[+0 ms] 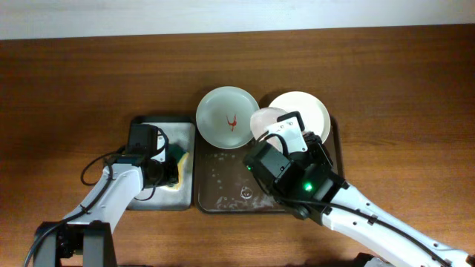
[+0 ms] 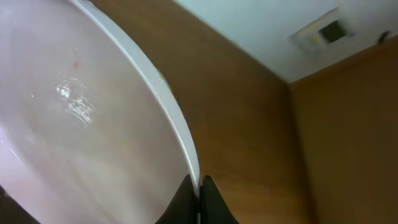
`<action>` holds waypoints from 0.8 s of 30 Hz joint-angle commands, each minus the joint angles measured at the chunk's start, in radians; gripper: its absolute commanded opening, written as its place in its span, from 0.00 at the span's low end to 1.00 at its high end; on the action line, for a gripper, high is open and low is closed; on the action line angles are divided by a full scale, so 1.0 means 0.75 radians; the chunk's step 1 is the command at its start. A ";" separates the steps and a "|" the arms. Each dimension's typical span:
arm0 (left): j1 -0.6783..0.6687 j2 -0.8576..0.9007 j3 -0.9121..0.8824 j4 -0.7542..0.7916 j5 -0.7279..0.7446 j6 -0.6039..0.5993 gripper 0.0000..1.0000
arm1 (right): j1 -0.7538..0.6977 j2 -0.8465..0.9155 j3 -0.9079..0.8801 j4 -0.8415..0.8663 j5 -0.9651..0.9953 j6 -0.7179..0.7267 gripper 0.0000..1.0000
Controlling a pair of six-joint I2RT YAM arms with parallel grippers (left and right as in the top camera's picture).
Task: Clean dirty plates on tray and stack at the side
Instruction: 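Lift the pink-white plate with the right gripper and place it right of tray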
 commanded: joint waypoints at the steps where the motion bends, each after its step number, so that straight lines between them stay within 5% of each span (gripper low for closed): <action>1: 0.004 -0.018 -0.014 -0.029 0.009 0.014 0.02 | 0.008 -0.021 0.032 0.005 0.155 0.013 0.04; 9: 0.005 -0.018 -0.012 -0.049 -0.007 0.013 0.00 | 0.008 -0.021 0.033 0.048 0.224 0.013 0.04; 10: 0.005 -0.023 0.011 -0.049 -0.011 0.013 0.60 | 0.001 -0.021 0.033 0.062 0.223 0.013 0.04; 12: 0.005 -0.030 0.064 -0.048 -0.013 0.013 0.92 | -0.031 -0.021 0.033 0.079 0.209 0.047 0.04; 17: 0.003 -0.018 0.107 0.054 -0.071 0.013 0.96 | -0.279 -0.021 0.033 0.100 -0.129 0.163 0.04; 21: -0.024 0.017 0.103 0.074 -0.035 0.014 0.79 | -0.622 -0.053 0.034 0.100 -0.555 0.258 0.04; 24: -0.084 0.088 0.103 0.096 -0.031 0.013 0.80 | -0.946 -0.057 0.034 0.084 -0.895 0.257 0.04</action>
